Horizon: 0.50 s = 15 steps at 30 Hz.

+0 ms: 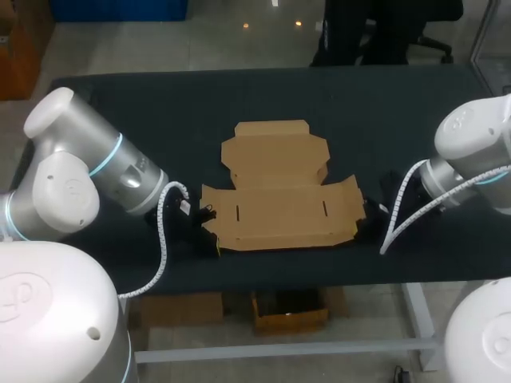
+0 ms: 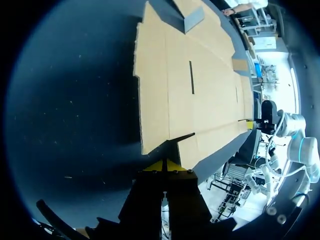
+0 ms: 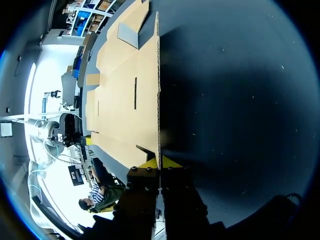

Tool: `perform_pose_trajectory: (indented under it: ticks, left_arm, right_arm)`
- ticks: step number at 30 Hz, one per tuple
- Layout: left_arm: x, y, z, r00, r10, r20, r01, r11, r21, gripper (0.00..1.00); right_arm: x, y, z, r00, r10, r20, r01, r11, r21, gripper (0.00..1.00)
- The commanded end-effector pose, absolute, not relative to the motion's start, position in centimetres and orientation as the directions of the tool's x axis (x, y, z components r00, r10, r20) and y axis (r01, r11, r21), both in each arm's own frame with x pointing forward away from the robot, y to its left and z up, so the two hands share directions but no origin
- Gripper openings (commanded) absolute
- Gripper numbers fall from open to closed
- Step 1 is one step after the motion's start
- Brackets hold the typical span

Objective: Assemble the packaging by folding the flat box into shape, placing the metal phone stand inside, and closing the box properly

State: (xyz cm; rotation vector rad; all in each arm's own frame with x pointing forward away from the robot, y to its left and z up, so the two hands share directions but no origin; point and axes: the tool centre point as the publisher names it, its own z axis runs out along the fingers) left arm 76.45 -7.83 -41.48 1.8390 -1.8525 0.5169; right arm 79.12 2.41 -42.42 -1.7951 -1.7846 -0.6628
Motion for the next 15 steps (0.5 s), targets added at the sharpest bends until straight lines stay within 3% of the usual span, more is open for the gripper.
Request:
perform_pose_trajectory:
  ticks: [1,15]
  left_arm:
    - [76.44,-8.11,-41.59,0.012,-0.820,0.572,-0.997,0.030,0.065,0.00]
    - [76.43,-8.62,-41.25,-0.001,-0.816,0.577,-0.998,0.041,0.055,0.00]
  right_arm:
    - [79.00,2.53,-42.27,0.015,0.745,0.667,1.000,-0.001,-0.021,0.00]
    - [79.10,3.15,-41.88,0.028,0.749,0.662,0.999,-0.008,-0.034,0.00]
